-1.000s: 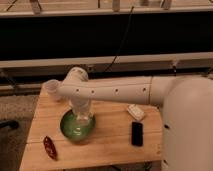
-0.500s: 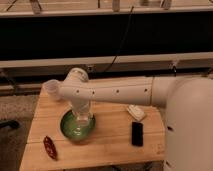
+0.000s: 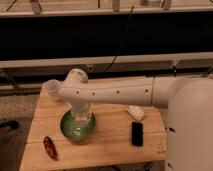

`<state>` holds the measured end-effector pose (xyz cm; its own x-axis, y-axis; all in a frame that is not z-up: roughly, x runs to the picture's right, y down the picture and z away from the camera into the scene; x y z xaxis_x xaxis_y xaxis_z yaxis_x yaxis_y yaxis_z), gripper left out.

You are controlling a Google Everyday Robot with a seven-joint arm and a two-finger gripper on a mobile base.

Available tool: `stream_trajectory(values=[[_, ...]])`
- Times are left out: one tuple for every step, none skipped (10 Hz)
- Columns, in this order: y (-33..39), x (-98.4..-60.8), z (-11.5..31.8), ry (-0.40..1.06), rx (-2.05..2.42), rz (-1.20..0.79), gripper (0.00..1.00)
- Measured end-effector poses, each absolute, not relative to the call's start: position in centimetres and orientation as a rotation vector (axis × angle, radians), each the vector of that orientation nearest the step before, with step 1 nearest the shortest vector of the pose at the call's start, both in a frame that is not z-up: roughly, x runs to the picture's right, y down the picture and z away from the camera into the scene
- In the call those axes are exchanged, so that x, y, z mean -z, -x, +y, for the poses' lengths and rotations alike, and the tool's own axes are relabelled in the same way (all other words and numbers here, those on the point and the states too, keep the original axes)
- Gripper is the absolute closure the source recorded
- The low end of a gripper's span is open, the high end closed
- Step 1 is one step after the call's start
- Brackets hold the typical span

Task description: Place the bottle in the ceramic bowl

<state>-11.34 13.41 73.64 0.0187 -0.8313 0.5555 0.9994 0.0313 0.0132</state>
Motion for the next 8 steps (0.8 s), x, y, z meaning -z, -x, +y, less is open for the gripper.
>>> stream_trajectory(values=[[11.33,-73.63,13.32,0.440,1.494,-0.479,0.20],[11.35,-73.59,13.32,0.438,1.496,-0.483,0.20],[11.32,-73.59,13.29,0.435,1.498,-0.485,0.20],[11.32,-73.56,13.23,0.432,1.499,-0.487,0.20],[11.31,-73.54,13.16,0.430,1.501,-0.488,0.20],[11.35,-73.62,12.99,0.429,1.501,-0.490,0.20],[11.40,-73.78,12.79,0.427,1.501,-0.490,0.20],[11.48,-73.84,12.77,0.427,1.501,-0.491,0.20]])
